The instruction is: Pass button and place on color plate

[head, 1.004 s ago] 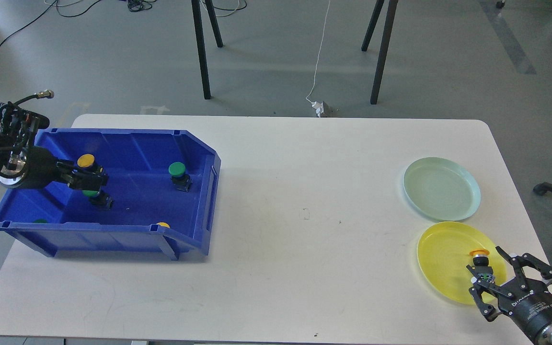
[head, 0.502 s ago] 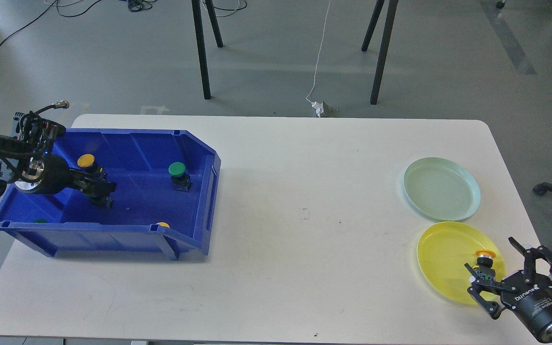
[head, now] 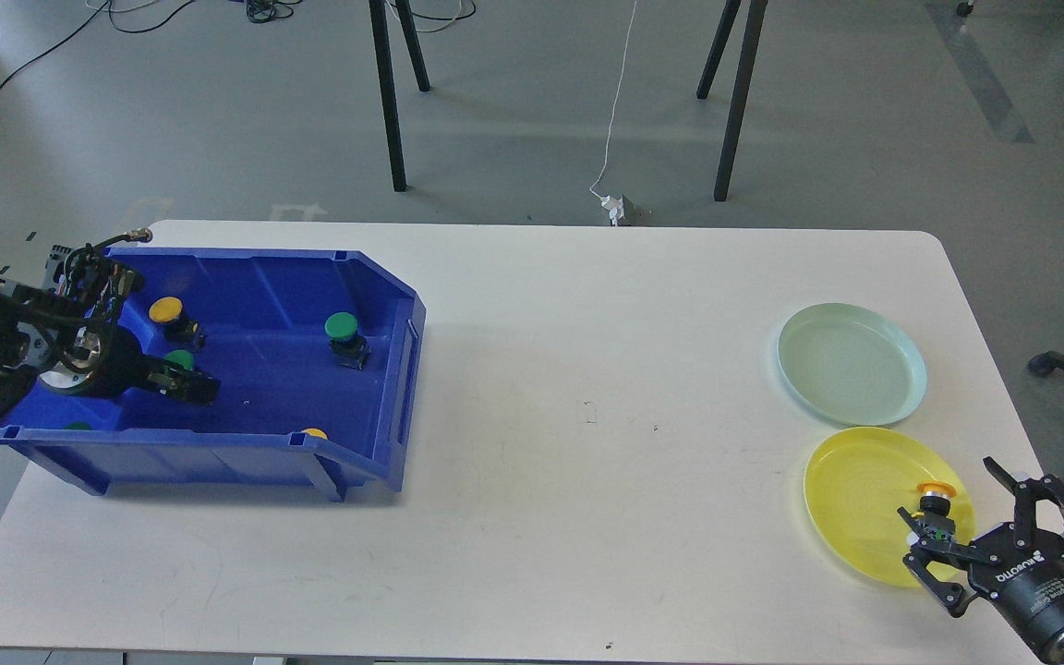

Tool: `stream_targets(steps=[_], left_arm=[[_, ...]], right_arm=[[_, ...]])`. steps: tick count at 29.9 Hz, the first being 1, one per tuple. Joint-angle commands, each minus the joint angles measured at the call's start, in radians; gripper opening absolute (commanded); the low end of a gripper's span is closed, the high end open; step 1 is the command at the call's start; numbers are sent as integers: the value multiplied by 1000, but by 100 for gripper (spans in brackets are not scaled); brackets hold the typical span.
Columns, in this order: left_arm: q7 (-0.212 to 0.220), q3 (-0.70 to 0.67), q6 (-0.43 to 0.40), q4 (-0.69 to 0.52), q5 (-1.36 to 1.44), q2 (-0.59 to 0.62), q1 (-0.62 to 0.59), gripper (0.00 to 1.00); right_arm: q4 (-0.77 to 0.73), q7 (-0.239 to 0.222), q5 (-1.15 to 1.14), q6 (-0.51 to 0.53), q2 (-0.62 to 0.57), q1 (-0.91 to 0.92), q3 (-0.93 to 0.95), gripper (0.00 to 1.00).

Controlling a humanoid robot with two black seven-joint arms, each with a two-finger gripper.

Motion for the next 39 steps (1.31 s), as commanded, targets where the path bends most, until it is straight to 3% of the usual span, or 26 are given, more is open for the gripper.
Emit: stream_targets(steps=[1,11,14,17,19,20,27,30,33,39], left_arm=[[0,0,11,-1,-2,0,-2,82],[0,0,16,5,-37,-3,-8,79],[0,2,32,10,-36,-3,-5,50],[0,3,58,10,-30,-2,-2,41],[0,3,62,10,-27,1,0,3],[0,3,65,10,-30,3,0,1],[0,-1,55,-9,-34,9,-8,0],[0,-15,39,-68,-48,67,-32,0],[0,-29,-1,-218,-159,191,-64,0],[0,-99,-1,-513,-520,375,-68,0]], right_arm=[[1,0,3,6,0,-4,0,99],[0,0,3,10,0,-15,0,99],[0,0,3,10,0,-16,0,99],[0,0,3,10,0,-16,2,99],[0,0,3,10,0,-18,2,99],[0,1,3,10,0,-19,2,99],[0,1,4,10,0,-33,2,99],[1,6,3,10,-3,-36,6,99],[8,11,-5,15,-17,-36,12,99],[47,15,-88,24,-57,-18,130,99]])
